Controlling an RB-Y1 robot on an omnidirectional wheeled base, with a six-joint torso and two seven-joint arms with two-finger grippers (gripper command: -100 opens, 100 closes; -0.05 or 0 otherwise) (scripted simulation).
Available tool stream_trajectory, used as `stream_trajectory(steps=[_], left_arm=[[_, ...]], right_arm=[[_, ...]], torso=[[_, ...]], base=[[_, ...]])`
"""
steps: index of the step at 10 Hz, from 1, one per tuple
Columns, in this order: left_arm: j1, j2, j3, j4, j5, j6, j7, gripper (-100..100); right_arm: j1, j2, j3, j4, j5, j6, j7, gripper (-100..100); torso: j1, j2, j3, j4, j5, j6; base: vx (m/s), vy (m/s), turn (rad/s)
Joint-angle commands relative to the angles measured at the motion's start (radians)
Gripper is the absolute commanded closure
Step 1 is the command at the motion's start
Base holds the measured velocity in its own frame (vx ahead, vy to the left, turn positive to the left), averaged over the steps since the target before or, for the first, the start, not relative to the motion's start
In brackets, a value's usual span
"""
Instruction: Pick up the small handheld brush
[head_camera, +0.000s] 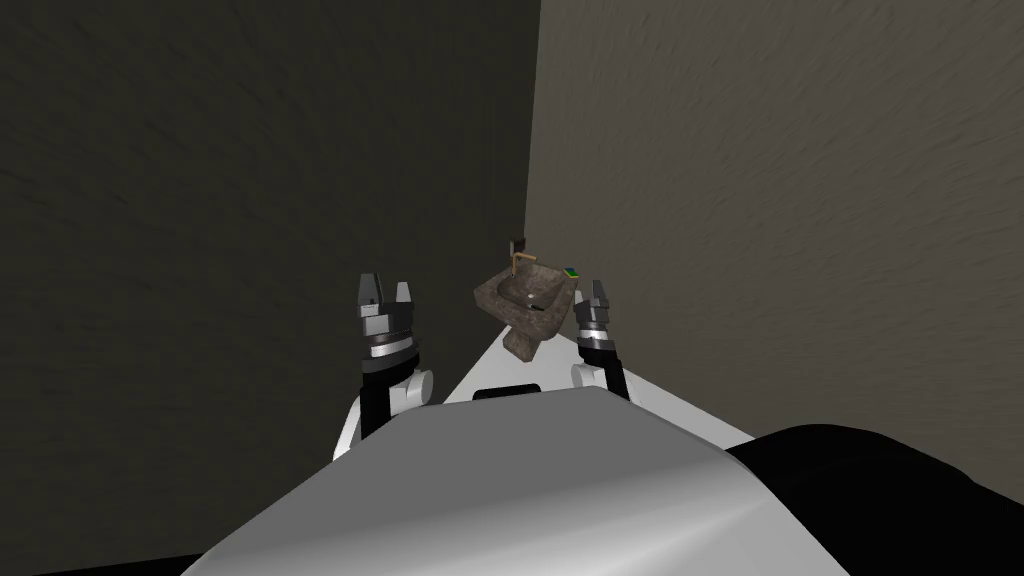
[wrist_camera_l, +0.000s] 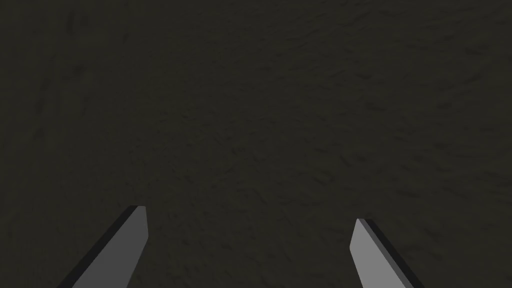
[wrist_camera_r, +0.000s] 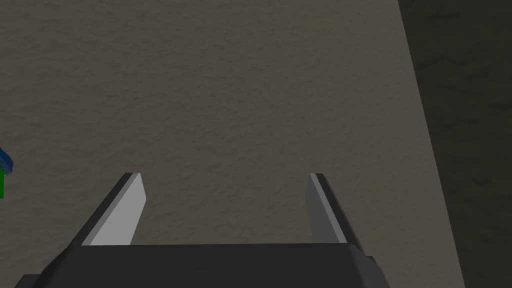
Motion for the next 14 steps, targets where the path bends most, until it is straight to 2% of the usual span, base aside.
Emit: stream_trajectory(steps=[1, 5, 6, 7, 8, 9, 10, 11, 12, 13, 14], left_arm=[[0.0, 0.0, 0.0, 0.0, 0.0, 0.0, 0.0, 0], [0.0, 0.0, 0.0, 0.0, 0.0, 0.0, 0.0, 0], [0.0, 0.0, 0.0, 0.0, 0.0, 0.0, 0.0, 0], [0.0, 0.0, 0.0, 0.0, 0.0, 0.0, 0.0, 0], [0.0, 0.0, 0.0, 0.0, 0.0, 0.0, 0.0, 0], [0.0, 0.0, 0.0, 0.0, 0.0, 0.0, 0.0, 0], [0.0, 0.0, 0.0, 0.0, 0.0, 0.0, 0.0, 0], [0.0, 0.0, 0.0, 0.0, 0.0, 0.0, 0.0, 0], [0.0, 0.0, 0.0, 0.0, 0.0, 0.0, 0.0, 0], [0.0, 0.0, 0.0, 0.0, 0.0, 0.0, 0.0, 0], [0.0, 0.0, 0.0, 0.0, 0.0, 0.0, 0.0, 0]], right_arm=[[-0.009, -0.034, -0.001, -0.01, -0.021, 0.034, -0.03, -100], [-0.039, -0.102, -0.003, -0.043, -0.094, 0.146, -0.131, -100], [-0.039, -0.102, -0.003, -0.043, -0.094, 0.154, -0.133, -100], [-0.049, -0.117, -0.003, -0.054, -0.118, 0.192, -0.168, -100], [-0.049, -0.117, -0.003, -0.054, -0.118, 0.195, -0.168, -100], [-0.059, -0.13, -0.005, -0.065, -0.145, 0.236, -0.206, -100], [-0.059, -0.13, -0.005, -0.065, -0.145, 0.24, -0.206, -100], [-0.07, -0.143, -0.006, -0.076, -0.173, 0.28, -0.247, -100], [-0.07, -0.143, -0.006, -0.076, -0.173, 0.288, -0.247, -100], [-0.081, -0.155, -0.007, -0.088, -0.203, 0.327, -0.29, -100], [-0.081, -0.155, -0.007, -0.088, -0.203, 0.34, -0.29, -100]], torso=[[0.0, 0.0, 0.0, 0.0, 0.0, 0.0], [-0.002, 0.0, 0.0, 0.0, -0.001, 0.0], [-0.002, 0.001, 0.0, 0.0, -0.001, 0.0], [-0.002, 0.0, 0.0, 0.0, 0.0, 0.0], [-0.002, 0.0, 0.0, 0.0, 0.0, 0.0], [-0.001, 0.0, 0.0, 0.0, 0.0, 0.0], [-0.001, 0.0, 0.0, 0.0, 0.0, 0.0], [-0.001, 0.0, 0.0, 0.0, 0.0, 0.0], [-0.001, 0.0, 0.0, 0.0, 0.0, 0.0], [-0.001, 0.0, 0.0, 0.0, 0.0, 0.0], [-0.001, 0.0, 0.0, 0.0, 0.0, 0.0]], base=[[-0.009, -0.014, -0.001], [-0.01, -0.029, 0.002], [-0.006, -0.024, 0.001], [-0.001, -0.019, -0.001], [0.001, -0.013, 0.001], [0.0, -0.015, -0.002], [0.001, -0.015, 0.001], [0.0, -0.022, -0.003], [0.001, -0.018, 0.002], [0.004, -0.019, -0.005], [0.002, -0.016, 0.0]])
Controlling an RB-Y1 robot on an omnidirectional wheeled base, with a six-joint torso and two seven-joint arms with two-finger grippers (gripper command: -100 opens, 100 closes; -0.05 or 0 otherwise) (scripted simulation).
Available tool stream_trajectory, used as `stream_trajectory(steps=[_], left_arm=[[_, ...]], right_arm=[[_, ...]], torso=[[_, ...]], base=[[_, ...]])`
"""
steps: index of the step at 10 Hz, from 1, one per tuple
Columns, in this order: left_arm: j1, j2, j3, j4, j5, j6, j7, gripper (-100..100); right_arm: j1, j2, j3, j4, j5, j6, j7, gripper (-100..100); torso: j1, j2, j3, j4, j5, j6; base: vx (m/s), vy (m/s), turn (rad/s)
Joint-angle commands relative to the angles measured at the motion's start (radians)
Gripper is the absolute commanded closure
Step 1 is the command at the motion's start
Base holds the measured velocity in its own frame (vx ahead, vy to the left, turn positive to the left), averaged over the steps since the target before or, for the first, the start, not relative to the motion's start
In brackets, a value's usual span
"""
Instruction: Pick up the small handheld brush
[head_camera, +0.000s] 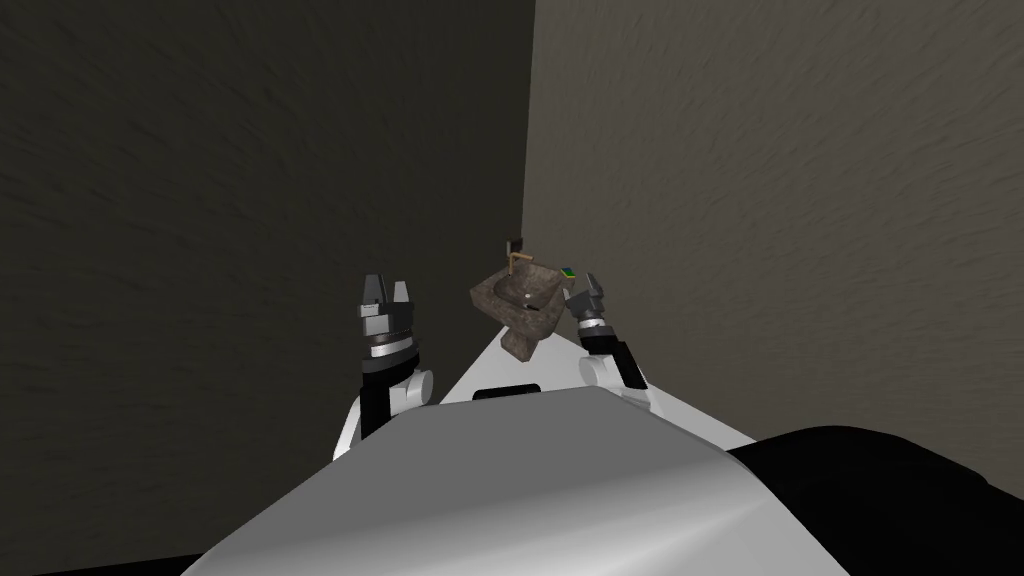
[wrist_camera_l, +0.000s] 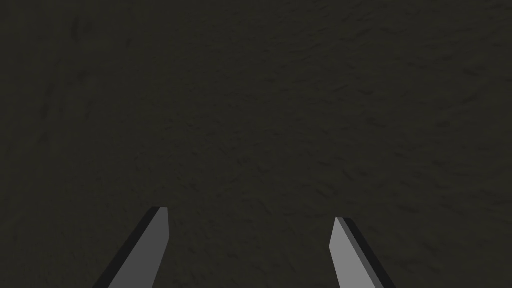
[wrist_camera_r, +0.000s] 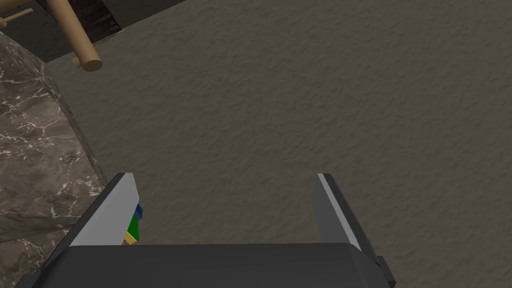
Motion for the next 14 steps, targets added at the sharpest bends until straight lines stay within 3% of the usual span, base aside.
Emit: stream_trajectory(steps=[1, 2, 11, 13, 14], left_arm=[[0.0, 0.0, 0.0, 0.0, 0.0, 0.0, 0.0, 0], [0.0, 0.0, 0.0, 0.0, 0.0, 0.0, 0.0, 0], [0.0, 0.0, 0.0, 0.0, 0.0, 0.0, 0.0, 0], [0.0, 0.0, 0.0, 0.0, 0.0, 0.0, 0.0, 0], [0.0, 0.0, 0.0, 0.0, 0.0, 0.0, 0.0, 0]], right_arm=[[-0.011, -0.013, -0.002, -0.014, -0.036, 0.05, -0.05, -100], [-0.011, -0.013, -0.002, -0.014, -0.036, 0.067, -0.053, -100], [-0.065, -0.054, -0.016, -0.07, -0.2, 0.332, -0.283, -100], [-0.065, -0.054, -0.016, -0.07, -0.2, 0.369, -0.299, -100], [-0.074, -0.061, -0.02, -0.079, -0.233, 0.411, -0.346, -100]], torso=[[0.0, 0.0, 0.0, 0.0, 0.0, 0.0], [0.0, 0.0, 0.0, 0.0, 0.0, 0.0], [0.0, -0.001, 0.0, 0.0, 0.0, 0.0], [0.0, -0.001, -0.001, 0.0, 0.0, 0.0], [0.001, -0.001, 0.0, 0.0, 0.0, 0.0]], base=[[0.005, -0.02, -0.006], [0.006, -0.016, 0.0], [0.013, -0.017, -0.008], [0.014, -0.01, -0.003], [0.016, -0.01, -0.019]])
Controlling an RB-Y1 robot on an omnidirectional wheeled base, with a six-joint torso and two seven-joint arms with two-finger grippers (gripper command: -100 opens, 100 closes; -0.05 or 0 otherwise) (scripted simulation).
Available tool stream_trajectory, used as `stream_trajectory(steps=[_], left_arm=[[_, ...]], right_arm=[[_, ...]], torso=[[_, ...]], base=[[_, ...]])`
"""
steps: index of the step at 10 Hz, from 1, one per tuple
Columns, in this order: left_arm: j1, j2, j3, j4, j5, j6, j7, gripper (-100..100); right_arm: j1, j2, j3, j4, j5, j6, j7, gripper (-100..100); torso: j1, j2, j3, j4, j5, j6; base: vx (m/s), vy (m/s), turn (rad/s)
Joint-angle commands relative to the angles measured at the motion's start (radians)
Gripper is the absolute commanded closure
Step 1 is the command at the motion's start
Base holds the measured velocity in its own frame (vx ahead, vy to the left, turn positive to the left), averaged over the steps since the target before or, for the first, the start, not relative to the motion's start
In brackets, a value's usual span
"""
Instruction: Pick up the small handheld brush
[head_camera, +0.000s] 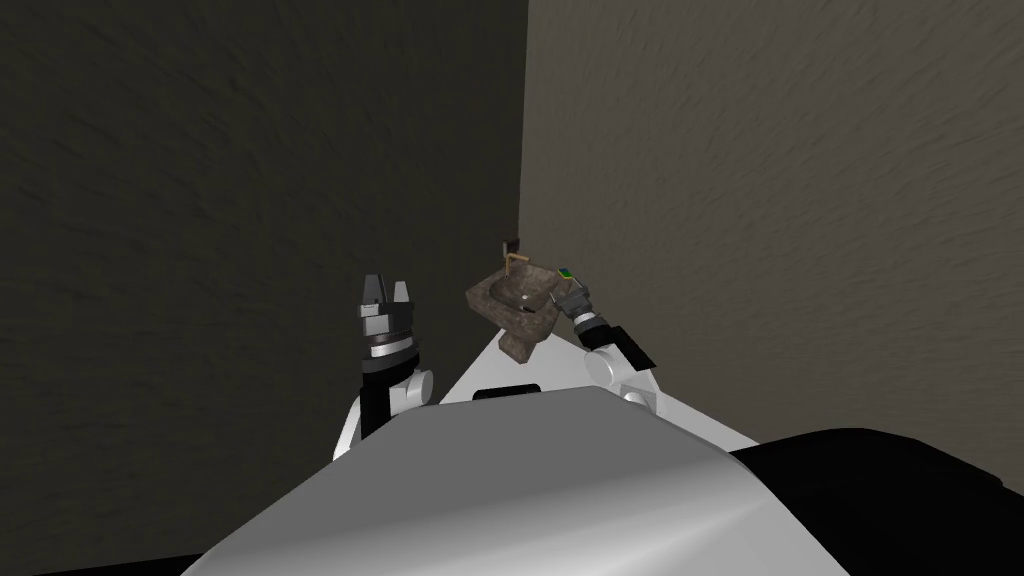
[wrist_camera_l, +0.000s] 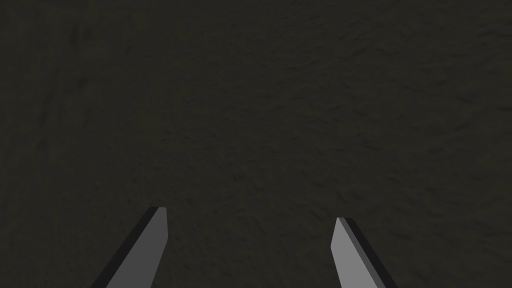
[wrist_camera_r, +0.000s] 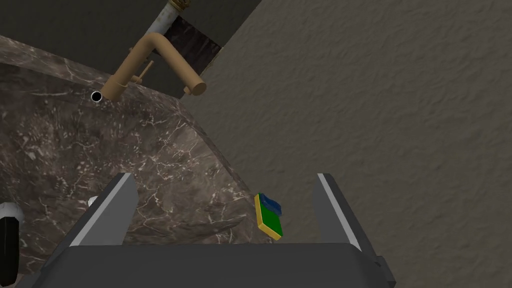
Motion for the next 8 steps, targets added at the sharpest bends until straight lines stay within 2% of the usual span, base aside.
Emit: stream_trajectory(steps=[1, 2, 3, 4, 5, 6, 7, 8], left_arm=[[0.0, 0.0, 0.0, 0.0, 0.0, 0.0, 0.0, 0], [0.0, 0.0, 0.0, 0.0, 0.0, 0.0, 0.0, 0], [0.0, 0.0, 0.0, 0.0, 0.0, 0.0, 0.0, 0], [0.0, 0.0, 0.0, 0.0, 0.0, 0.0, 0.0, 0], [0.0, 0.0, 0.0, 0.0, 0.0, 0.0, 0.0, 0], [0.0, 0.0, 0.0, 0.0, 0.0, 0.0, 0.0, 0], [0.0, 0.0, 0.0, 0.0, 0.0, 0.0, 0.0, 0], [0.0, 0.0, 0.0, 0.0, 0.0, 0.0, 0.0, 0]], right_arm=[[-0.006, -0.005, -0.004, -0.004, -0.017, 0.048, -0.032, -100], [-0.015, -0.012, -0.008, -0.013, -0.05, 0.079, -0.07, -100], [-0.015, -0.012, -0.008, -0.013, -0.05, 0.106, -0.083, -100], [-0.015, -0.012, -0.008, -0.013, -0.05, 0.113, -0.083, -100], [-0.023, -0.019, -0.013, -0.022, -0.082, 0.151, -0.13, -100], [-0.023, -0.019, -0.013, -0.022, -0.082, 0.178, -0.134, -100], [-0.03, -0.026, -0.018, -0.029, -0.114, 0.21, -0.174, -100], [-0.03, -0.026, -0.018, -0.029, -0.114, 0.236, -0.184, -100]], torso=[[0.0, 0.0, 0.0, 0.0, 0.0, 0.0], [0.0, 0.0, 0.0, 0.0, 0.0, 0.0], [0.0, -0.001, 0.0, 0.0, 0.0, 0.0], [0.0, -0.001, 0.0, 0.0, 0.0, 0.0], [0.0, 0.0, 0.0, 0.0, 0.0, 0.0], [0.0, 0.0, 0.0, 0.0, 0.0, 0.0], [0.0, 0.0, 0.0, 0.0, 0.0, 0.0], [0.0, -0.001, -0.001, 0.0, 0.0, 0.0]], base=[[0.019, -0.009, -0.008], [0.029, -0.01, -0.018], [0.027, -0.011, -0.009], [0.012, -0.006, 0.002], [0.018, -0.008, -0.02], [0.021, -0.007, -0.013], [0.041, -0.003, -0.025], [0.036, -0.004, -0.011]])
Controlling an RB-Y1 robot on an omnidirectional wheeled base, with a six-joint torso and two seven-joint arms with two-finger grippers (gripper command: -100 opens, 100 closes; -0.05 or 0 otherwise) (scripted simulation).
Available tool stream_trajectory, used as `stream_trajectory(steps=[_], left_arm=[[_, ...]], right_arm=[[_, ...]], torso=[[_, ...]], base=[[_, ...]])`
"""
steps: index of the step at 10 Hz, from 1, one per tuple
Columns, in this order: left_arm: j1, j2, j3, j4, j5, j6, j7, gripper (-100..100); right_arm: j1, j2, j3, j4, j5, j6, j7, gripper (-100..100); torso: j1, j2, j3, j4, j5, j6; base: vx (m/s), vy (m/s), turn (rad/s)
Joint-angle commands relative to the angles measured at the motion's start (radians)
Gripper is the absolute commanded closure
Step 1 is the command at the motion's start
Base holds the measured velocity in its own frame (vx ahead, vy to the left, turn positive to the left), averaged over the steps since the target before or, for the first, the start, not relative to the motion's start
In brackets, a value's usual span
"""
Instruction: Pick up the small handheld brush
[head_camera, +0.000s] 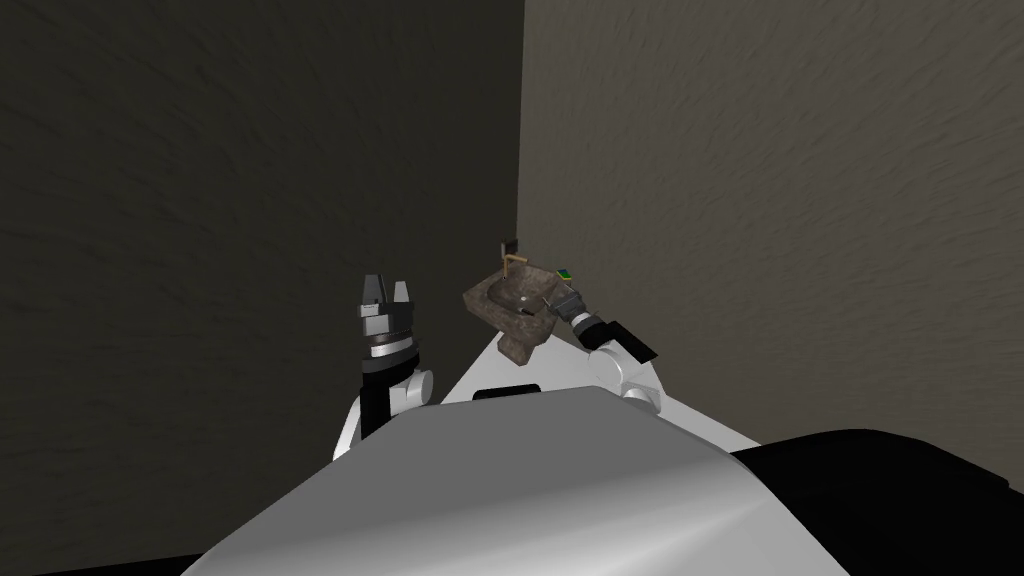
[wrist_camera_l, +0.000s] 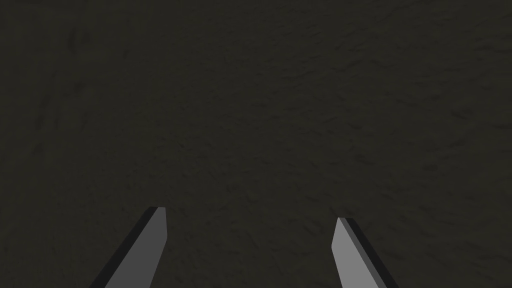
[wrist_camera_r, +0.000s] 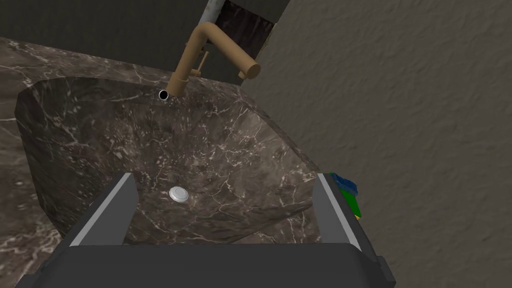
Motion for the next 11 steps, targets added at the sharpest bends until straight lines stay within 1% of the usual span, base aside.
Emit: stream_trajectory(steps=[1, 2, 3, 4, 5, 6, 7, 8, 9, 10, 11], left_arm=[[0.0, 0.0, 0.0, 0.0, 0.0, 0.0, 0.0, 0], [0.0, 0.0, 0.0, 0.0, 0.0, 0.0, 0.0, 0], [0.0, 0.0, 0.0, 0.0, 0.0, 0.0, 0.0, 0], [0.0, 0.0, 0.0, 0.0, 0.0, 0.0, 0.0, 0], [0.0, 0.0, 0.0, 0.0, 0.0, 0.0, 0.0, 0], [0.0, 0.0, 0.0, 0.0, 0.0, 0.0, 0.0, 0], [0.0, 0.0, 0.0, 0.0, 0.0, 0.0, 0.0, 0], [0.0, 0.0, 0.0, 0.0, 0.0, 0.0, 0.0, 0], [0.0, 0.0, 0.0, 0.0, 0.0, 0.0, 0.0, 0], [0.0, 0.0, 0.0, 0.0, 0.0, 0.0, 0.0, 0], [0.0, 0.0, 0.0, 0.0, 0.0, 0.0, 0.0, 0]], right_arm=[[-0.005, 0.002, -0.001, -0.001, -0.002, 0.031, -0.013, -100], [-0.011, -0.006, -0.006, -0.008, -0.032, 0.071, -0.06, -100], [-0.011, -0.006, -0.006, -0.008, -0.032, 0.096, -0.062, -100], [-0.017, -0.013, -0.012, -0.014, -0.062, 0.123, -0.102, -100], [-0.017, -0.013, -0.012, -0.014, -0.062, 0.15, -0.11, -100], [-0.017, -0.013, -0.012, -0.014, -0.062, 0.16, -0.11, -100], [-0.021, -0.02, -0.018, -0.019, -0.09, 0.199, -0.157, -100], [-0.021, -0.02, -0.018, -0.019, -0.09, 0.219, -0.157, -100], [-0.021, -0.02, -0.018, -0.019, -0.09, 0.223, -0.157, -100], [-0.024, -0.028, -0.024, -0.023, -0.118, 0.261, -0.203, -100], [-0.024, -0.028, -0.024, -0.023, -0.118, 0.284, -0.203, -100]], torso=[[0.0, 0.0, 0.0, 0.0, 0.0, 0.0], [0.0, 0.001, 0.001, 0.0, 0.0, 0.0], [0.0, 0.001, 0.001, 0.0, 0.0, 0.0], [0.0, 0.001, 0.0, 0.0, 0.0, 0.0], [-0.001, -0.001, 0.0, 0.0, 0.0, 0.0], [0.0, 0.0, 0.0, 0.0, 0.0, 0.0], [0.0, 0.001, 0.0, 0.0, 0.0, 0.0], [0.0, 0.0, 0.0, 0.0, 0.0, 0.0], [0.0, 0.0, 0.0, 0.0, 0.0, 0.0], [0.0, 0.001, 0.001, 0.0, 0.0, 0.0], [0.0, 0.001, 0.0, 0.0, 0.0, 0.0]], base=[[0.012, -0.006, 0.002], [0.022, -0.01, -0.027], [0.027, -0.006, -0.013], [0.05, -0.011, -0.029], [0.042, -0.005, -0.011], [0.014, 0.004, 0.004], [0.033, 0.003, -0.037], [0.038, 0.003, -0.014], [0.015, 0.001, 0.008], [0.025, 0.001, -0.03], [0.036, 0.001, -0.017]])
